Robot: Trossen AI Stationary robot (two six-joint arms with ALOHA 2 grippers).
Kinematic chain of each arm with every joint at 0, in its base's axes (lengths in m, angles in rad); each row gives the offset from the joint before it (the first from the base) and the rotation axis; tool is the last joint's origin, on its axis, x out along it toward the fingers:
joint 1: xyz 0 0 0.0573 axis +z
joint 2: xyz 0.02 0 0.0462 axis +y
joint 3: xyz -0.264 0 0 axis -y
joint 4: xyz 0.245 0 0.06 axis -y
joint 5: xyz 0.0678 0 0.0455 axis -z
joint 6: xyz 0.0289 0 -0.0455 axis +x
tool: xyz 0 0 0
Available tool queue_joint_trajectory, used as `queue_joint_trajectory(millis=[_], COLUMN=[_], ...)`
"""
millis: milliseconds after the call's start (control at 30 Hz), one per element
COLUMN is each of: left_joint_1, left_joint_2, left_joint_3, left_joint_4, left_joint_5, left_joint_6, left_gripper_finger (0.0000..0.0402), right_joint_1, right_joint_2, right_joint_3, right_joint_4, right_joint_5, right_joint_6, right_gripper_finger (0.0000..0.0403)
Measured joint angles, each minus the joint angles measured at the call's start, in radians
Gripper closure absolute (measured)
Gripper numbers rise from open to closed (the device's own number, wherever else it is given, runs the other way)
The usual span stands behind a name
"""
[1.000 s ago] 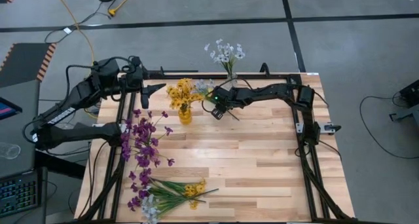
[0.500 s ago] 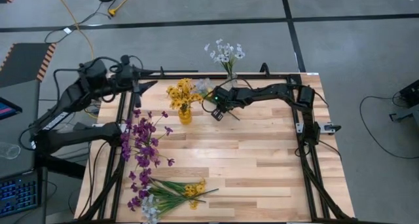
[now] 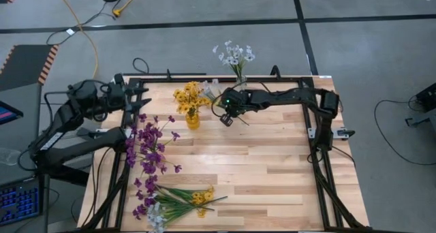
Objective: Sort flowers into vase by color
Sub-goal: Put the top white flowers into the transparent vase
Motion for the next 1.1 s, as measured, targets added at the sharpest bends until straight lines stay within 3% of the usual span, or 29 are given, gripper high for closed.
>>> queue_joint_trajectory(millis=[200, 567, 700, 833, 1100], left_joint_1=[0.0, 0.0, -0.001, -0.001, -0.001], left_joint_2=[-0.155, -0.441, -0.429, -0.418, -0.439], left_joint_3=[-0.163, -0.35, -0.385, -0.424, -0.467], left_joint_4=[0.047, 0.063, 0.1, 0.109, 0.101], left_joint_5=[-0.021, -0.088, -0.062, -0.036, -0.044], left_joint_6=[-0.072, -0.204, -0.231, -0.243, -0.271], left_gripper_finger=[0.0233, 0.0233, 0.0233, 0.0233, 0.0233], right_joint_1=[0.037, 0.109, 0.123, 0.146, 0.151], right_joint_2=[-0.073, -0.271, -0.332, -0.384, -0.529], right_joint_3=[0.0, 0.0, 0.0, -0.016, -0.227], right_joint_4=[-0.076, -0.152, -0.148, -0.118, 0.166], right_joint_5=[0.0, 0.017, 0.025, 0.108, 0.164], right_joint_6=[-0.002, -0.049, -0.077, -0.12, -0.146], right_gripper_finger=[0.037, 0.0369, 0.037, 0.037, 0.037])
